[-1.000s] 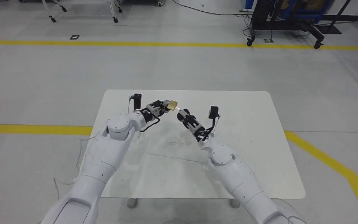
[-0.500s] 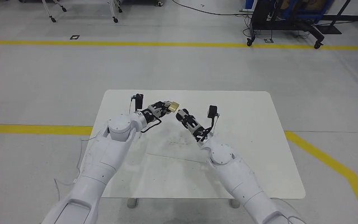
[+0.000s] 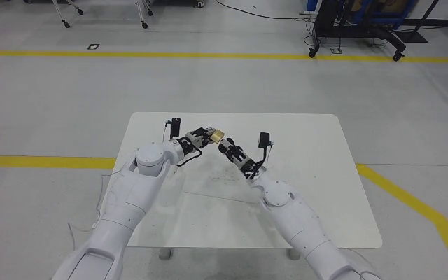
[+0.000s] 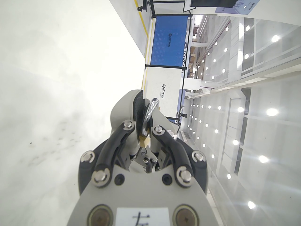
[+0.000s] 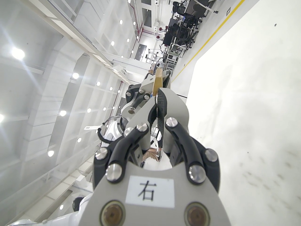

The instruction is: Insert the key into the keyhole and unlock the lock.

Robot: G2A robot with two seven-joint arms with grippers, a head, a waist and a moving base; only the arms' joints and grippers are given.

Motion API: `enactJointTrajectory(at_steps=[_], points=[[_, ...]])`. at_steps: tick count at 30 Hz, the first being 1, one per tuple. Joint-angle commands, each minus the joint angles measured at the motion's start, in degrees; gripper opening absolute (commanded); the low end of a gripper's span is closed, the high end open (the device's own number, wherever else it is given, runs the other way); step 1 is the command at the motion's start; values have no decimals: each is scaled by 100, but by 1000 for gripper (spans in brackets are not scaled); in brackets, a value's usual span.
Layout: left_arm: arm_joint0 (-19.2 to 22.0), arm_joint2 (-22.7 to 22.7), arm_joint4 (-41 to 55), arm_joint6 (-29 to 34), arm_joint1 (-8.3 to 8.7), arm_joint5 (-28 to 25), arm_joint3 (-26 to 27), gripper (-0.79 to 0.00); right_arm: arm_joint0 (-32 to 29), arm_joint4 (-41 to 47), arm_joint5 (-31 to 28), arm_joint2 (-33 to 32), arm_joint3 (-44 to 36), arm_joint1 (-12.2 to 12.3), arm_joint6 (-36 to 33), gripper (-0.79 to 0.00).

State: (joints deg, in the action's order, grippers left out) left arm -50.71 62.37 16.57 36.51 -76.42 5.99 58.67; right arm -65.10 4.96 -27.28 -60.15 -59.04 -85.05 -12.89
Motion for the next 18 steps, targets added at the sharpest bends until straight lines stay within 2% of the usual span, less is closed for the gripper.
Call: enactJointTrajectory(at_steps=[1,14,17,18], points=[[3,5,0,2,-1,0,-8,-785,-24,11,-69,-46,-21,10,-14,0],[-30,110,162,12,-2,-84,-34,-785,-88,136,-85,-99,-121,20,-79,0],[-45,151,207,138,7,-281,-26,-785,-270,853,-74,-324,-422,78,-733,-6],[-46,157,194,178,11,-354,-21,-785,-314,987,-19,-427,-483,111,-939,-169]])
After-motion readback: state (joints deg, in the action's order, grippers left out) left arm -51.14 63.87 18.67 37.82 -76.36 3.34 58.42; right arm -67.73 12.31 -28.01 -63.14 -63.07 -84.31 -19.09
